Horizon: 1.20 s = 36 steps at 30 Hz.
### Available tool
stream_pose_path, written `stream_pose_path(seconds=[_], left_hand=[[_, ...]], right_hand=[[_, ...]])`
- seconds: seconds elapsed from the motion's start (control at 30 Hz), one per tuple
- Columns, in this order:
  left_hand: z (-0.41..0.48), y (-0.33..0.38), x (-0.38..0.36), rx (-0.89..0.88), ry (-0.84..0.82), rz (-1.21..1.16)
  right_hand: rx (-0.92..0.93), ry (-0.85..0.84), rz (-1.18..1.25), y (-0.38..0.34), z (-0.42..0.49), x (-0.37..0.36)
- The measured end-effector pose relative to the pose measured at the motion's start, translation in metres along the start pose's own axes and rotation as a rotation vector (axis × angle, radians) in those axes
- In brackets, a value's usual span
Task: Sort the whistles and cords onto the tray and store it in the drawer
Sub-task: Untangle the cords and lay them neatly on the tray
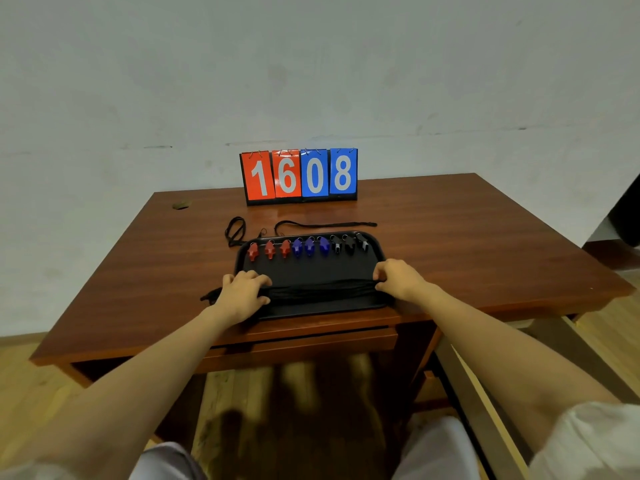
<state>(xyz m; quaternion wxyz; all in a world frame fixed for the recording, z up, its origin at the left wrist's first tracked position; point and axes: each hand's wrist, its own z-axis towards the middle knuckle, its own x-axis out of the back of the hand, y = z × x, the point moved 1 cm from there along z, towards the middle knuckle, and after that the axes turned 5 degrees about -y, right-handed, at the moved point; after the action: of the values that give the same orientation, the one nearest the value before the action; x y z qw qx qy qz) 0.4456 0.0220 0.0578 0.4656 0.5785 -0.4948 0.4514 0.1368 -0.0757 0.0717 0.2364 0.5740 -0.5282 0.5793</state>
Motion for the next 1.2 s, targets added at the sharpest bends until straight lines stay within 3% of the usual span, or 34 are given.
stream_pose_path(seconds=[0.13,0.43,0.63,1.0,1.2], left_hand=[[0.000,-0.001,-0.008,-0.011,-0.037,0.005],[0.026,0.015,0.011,-0.061,0.124,-0.138],[0.075,-0.002,0.036,0.014,0.142,-0.164],[0.178,-0.080,0.055,0.162,0.080,-0.315],[0.210,-0.098,0.043,0.243,0.003,-0.426]], right_hand=[[0.005,-0.030,-0.036,-0.004,0.003,-0.005],[0.163,-0.006,-0.014,-0.051,0.038,0.013],[0.244,0.001,0.012,-0.100,0.090,0.026],[0.187,-0.181,0.095,-0.172,0.230,0.017],[0.062,-0.219,0.068,-0.182,0.276,-0.010]])
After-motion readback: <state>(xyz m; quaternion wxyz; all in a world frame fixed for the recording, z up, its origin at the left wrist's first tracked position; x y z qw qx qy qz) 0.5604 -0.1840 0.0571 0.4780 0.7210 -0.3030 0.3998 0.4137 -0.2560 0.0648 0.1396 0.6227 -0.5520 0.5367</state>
